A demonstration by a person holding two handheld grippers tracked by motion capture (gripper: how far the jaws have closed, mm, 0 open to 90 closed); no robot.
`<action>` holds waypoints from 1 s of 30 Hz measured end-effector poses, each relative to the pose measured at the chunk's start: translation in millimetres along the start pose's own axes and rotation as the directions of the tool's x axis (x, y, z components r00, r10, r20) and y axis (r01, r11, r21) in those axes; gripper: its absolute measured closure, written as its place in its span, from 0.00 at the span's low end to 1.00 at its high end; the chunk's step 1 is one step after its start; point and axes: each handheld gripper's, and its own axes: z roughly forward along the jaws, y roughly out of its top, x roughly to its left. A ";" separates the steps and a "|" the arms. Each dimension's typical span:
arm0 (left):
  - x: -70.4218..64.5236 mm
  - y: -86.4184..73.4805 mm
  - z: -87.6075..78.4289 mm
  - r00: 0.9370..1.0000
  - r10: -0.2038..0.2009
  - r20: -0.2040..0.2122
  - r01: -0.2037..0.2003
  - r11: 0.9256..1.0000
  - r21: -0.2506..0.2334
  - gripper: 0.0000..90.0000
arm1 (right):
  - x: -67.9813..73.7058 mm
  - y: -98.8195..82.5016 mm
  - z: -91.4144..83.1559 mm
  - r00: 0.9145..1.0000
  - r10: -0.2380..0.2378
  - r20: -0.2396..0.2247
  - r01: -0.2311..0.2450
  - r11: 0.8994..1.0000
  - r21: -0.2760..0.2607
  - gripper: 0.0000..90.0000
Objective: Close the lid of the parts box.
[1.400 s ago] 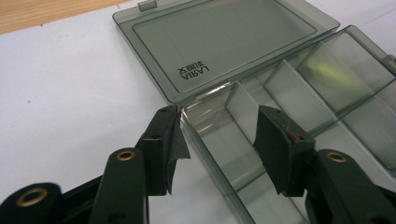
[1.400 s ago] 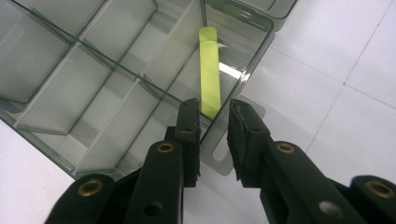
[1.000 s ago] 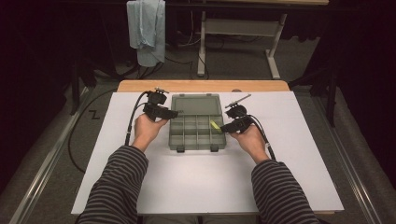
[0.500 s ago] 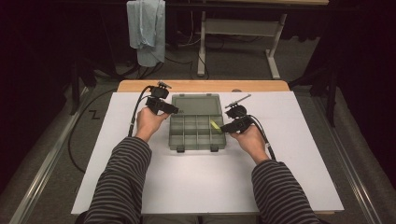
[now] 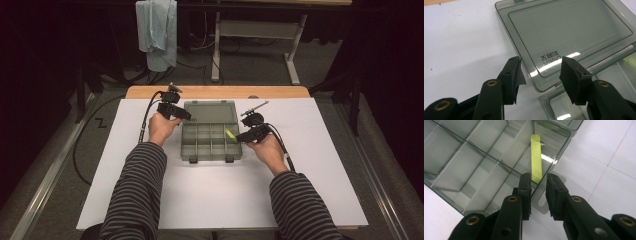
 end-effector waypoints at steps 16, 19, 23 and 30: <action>7.3 -2.0 17.4 0.998 -0.050 0.034 0.049 0.998 0.036 0.57 | 0.2 0.8 -0.1 1.000 0.001 -0.001 -0.001 1.000 0.007 0.86; 7.6 -2.0 19.9 0.997 -0.064 0.045 0.063 0.997 0.035 0.58 | 0.3 0.7 -0.1 1.000 0.001 -0.002 -0.001 1.000 0.008 0.86; 11.1 -2.1 20.0 0.994 -0.086 0.067 0.083 0.996 0.044 0.58 | 0.2 0.9 -0.1 1.000 -0.001 -0.001 0.001 1.000 0.008 0.86; 18.4 -3.0 24.2 0.981 -0.146 0.129 0.140 0.988 0.059 0.55 | 0.4 1.7 -0.3 1.000 -0.001 0.000 0.001 1.000 0.016 0.86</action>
